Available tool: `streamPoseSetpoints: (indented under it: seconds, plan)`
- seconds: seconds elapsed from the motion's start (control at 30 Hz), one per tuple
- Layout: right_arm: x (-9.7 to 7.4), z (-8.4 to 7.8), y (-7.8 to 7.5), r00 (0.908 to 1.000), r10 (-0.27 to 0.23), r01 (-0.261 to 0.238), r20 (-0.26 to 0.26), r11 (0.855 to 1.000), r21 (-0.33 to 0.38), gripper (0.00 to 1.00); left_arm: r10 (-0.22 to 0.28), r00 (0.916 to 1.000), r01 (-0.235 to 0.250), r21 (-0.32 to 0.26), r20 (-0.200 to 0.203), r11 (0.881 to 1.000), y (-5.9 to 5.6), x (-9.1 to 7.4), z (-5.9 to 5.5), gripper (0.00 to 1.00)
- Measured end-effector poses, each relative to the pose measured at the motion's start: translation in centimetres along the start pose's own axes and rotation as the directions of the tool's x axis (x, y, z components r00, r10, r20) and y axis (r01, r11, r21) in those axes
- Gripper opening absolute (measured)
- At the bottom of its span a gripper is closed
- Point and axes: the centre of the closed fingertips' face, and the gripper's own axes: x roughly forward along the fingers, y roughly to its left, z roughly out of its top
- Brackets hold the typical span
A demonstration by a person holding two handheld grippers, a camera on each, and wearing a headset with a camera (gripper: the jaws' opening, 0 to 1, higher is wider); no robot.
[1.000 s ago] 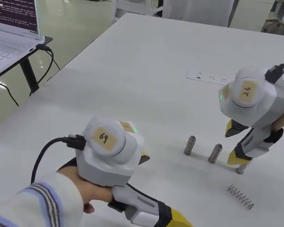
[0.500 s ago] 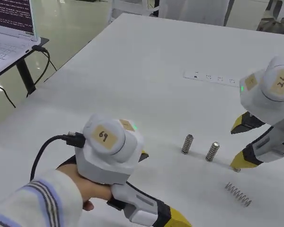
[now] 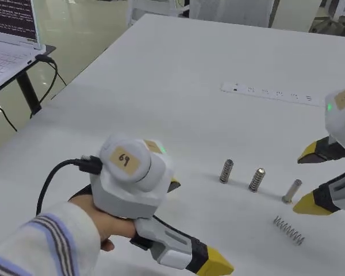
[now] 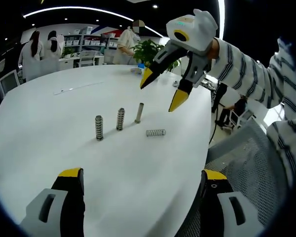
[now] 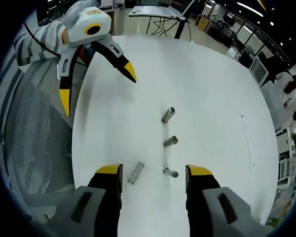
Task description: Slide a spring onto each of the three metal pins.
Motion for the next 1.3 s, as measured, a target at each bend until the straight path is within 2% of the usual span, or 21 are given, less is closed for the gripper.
streamPoseSetpoints:
  seconds: [0.1,0.23,0.33,0.53,0.63,0.73,1.2,1.27,1.3]
  plan:
    - [-0.3,-0.2,0.0,0.9989,-0.034,0.033,0.033,0.999,0.029,0.53,-0.007,1.0,0.007,-0.008,0.005,1.0,0.0,0.0,0.0,0.96]
    - [-0.6,0.2,0.8,0.9931,-0.046,0.034,0.108,0.993,0.111,0.58,-0.011,0.9999,0.011,-0.015,0.011,1.0,-0.1,-0.1,0.2,0.96]
    - [-0.7,0.1,1.4,0.9887,-0.054,0.032,0.14,0.987,0.155,0.61,-0.01,0.9998,0.01,-0.017,0.014,1.0,0.0,-0.1,0.3,0.98]
    - [-0.8,-0.9,2.4,0.9852,-0.061,0.027,0.16,0.978,0.208,0.64,0.018,0.9997,-0.018,-0.009,0.015,1.0,0.7,-0.3,0.3,0.98]
    - [-1.0,-1.2,2.7,0.9797,-0.079,0.032,0.184,0.968,0.247,0.67,0.026,0.9994,-0.026,-0.014,0.021,1.0,0.9,-0.4,0.4,0.98]
    - [-1.3,-1.5,2.6,0.9736,-0.111,0.056,0.199,0.962,0.266,0.71,0.027,0.9994,-0.027,-0.017,0.022,0.999,0.9,-0.4,0.4,0.98]
    - [-1.4,-3.2,3.9,0.9594,-0.152,0.053,0.238,0.924,0.378,0.78,0.029,0.9995,-0.029,-0.016,0.01,0.999,0.8,-0.3,0.3,0.98]
    - [-1.4,-3.2,4.3,0.9546,-0.151,0.035,0.257,0.913,0.406,0.8,0.025,0.9997,-0.025,-0.013,0.004,1.0,0.8,-0.3,0.2,0.98]
    - [-1.5,-2.9,4.4,0.9452,-0.163,0.029,0.283,0.905,0.425,0.82,0.024,0.9997,-0.024,-0.012,0.005,1.0,0.7,-0.3,0.2,0.98]
